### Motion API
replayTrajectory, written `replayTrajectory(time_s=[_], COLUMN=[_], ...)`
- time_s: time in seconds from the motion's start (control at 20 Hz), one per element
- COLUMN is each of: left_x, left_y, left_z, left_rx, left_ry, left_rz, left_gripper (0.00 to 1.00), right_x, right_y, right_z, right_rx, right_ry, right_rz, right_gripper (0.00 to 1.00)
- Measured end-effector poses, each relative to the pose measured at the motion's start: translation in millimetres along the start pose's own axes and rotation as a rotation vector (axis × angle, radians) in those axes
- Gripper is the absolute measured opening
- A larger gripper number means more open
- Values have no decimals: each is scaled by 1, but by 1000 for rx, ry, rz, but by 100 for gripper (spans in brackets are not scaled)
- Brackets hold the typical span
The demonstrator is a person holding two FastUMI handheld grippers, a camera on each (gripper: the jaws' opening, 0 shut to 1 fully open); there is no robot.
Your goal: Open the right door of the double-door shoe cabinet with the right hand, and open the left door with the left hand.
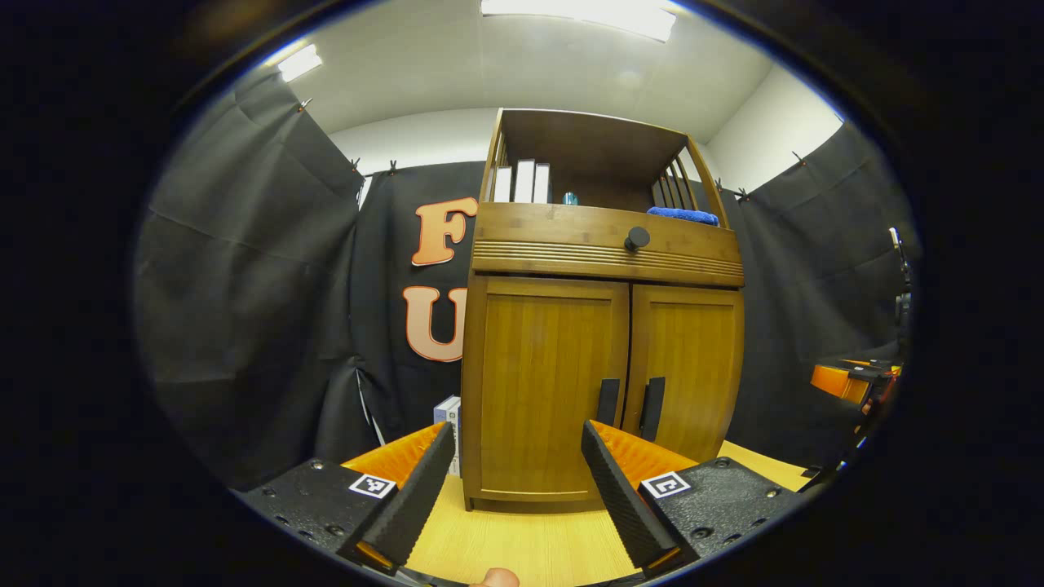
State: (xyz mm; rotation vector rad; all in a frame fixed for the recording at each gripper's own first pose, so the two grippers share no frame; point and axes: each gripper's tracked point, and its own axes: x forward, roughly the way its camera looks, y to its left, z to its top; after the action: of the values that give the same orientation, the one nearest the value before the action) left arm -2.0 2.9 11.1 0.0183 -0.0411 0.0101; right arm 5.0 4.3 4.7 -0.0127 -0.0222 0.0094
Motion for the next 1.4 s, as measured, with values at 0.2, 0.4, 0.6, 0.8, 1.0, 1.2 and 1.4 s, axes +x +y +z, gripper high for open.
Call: replayTrajectory(time_s=[0.2,0.4,0.6,0.8,1.0,1.2,1.4], left_x=[5,5,1,-3,-5,-7,-6], left_y=[0,8,16,27,41,59,72], left_z=[-9,-13,-11,-16,-21,-24,-30], left_rx=[-17,-17,-3,6,19,22,17], left_ry=[21,32,16,22,36,32,39], left_rz=[-6,6,18,29,46,80,96], left_gripper=[92,92,92,94,94,95,92], right_x=[7,17,37,65,87,110,136], right_y=[5,14,33,66,96,127,146], right_z=[-8,-16,-30,-44,-54,-74,-89], right_rx=[0,8,9,12,22,17,5], right_ry=[24,37,53,70,73,113,134], right_rz=[10,21,39,98,135,171,175], right_gripper=[89,89,89,97,93,98,98])
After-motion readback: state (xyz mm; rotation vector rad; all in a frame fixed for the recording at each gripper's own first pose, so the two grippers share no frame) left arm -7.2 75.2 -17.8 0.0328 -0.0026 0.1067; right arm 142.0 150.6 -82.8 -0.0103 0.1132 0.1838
